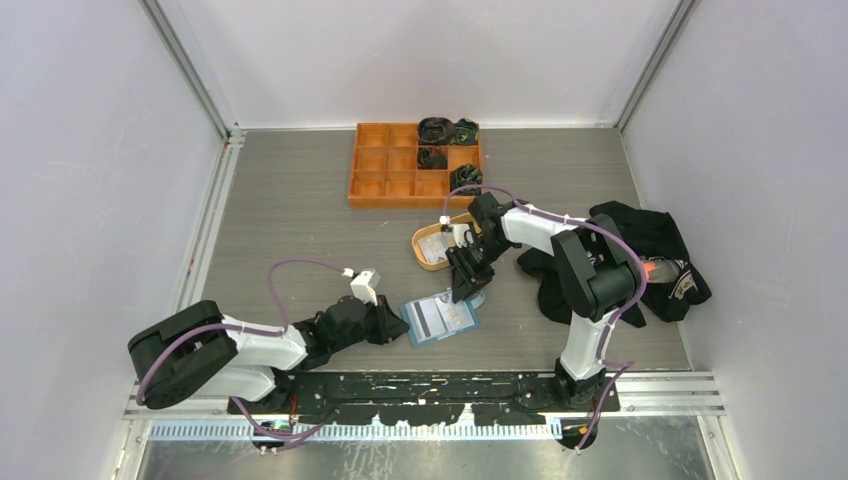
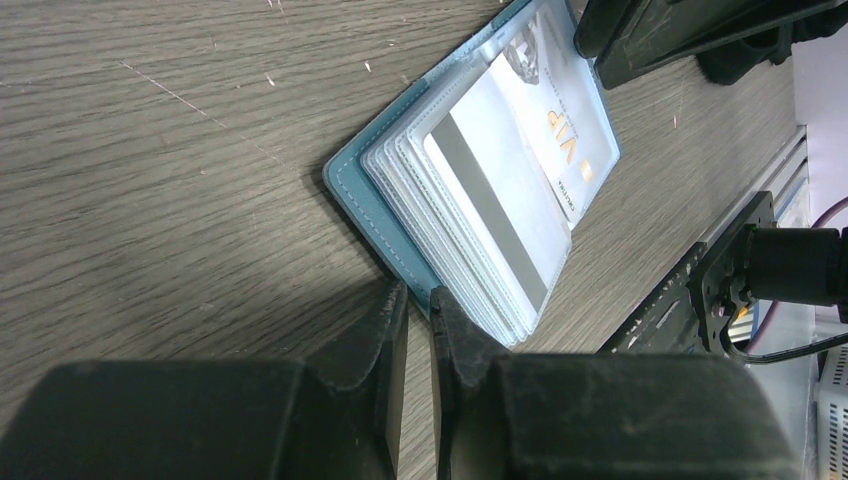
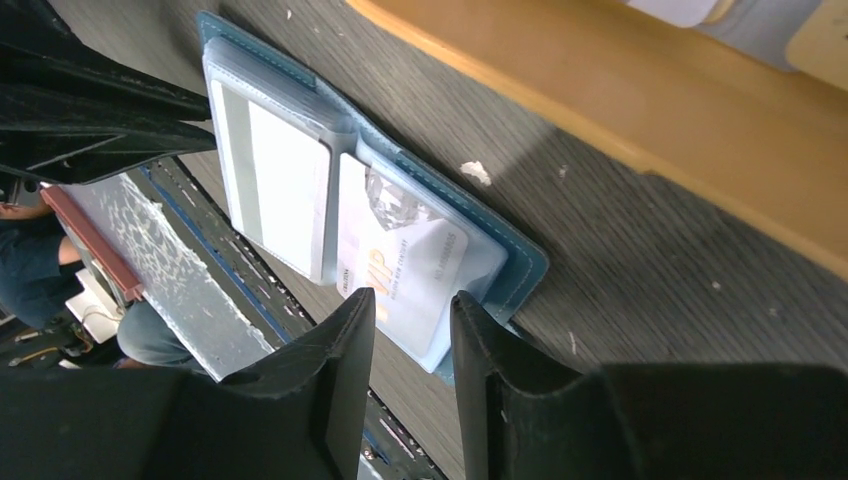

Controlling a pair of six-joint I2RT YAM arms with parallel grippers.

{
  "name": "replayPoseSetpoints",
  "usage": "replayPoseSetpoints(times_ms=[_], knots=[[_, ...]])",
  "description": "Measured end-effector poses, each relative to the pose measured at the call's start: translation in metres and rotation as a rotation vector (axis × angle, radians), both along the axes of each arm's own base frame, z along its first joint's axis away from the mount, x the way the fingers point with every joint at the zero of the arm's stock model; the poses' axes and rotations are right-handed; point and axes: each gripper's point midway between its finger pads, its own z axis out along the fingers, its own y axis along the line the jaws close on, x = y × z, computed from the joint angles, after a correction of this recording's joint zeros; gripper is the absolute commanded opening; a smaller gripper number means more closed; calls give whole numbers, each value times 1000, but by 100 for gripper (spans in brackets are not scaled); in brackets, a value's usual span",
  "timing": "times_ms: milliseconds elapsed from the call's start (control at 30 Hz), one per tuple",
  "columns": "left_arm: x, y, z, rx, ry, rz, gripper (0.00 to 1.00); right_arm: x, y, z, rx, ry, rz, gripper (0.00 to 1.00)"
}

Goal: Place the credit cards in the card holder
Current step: Turn over the card slot in the card holder.

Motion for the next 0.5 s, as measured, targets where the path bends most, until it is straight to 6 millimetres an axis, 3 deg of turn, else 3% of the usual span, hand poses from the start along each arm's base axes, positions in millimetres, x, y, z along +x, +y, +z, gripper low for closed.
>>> replayPoseSetpoints(times_ms=[267, 400, 500], knots=[[1, -2, 8, -22, -15, 0, 19, 8, -7, -7, -53, -34, -19, 41], [4, -5, 27, -75, -50, 0, 36, 8, -7, -7, -60, -35, -23, 40], [5, -7, 38, -110, -69, 4, 39, 7, -6, -6, -51, -29, -22, 40]])
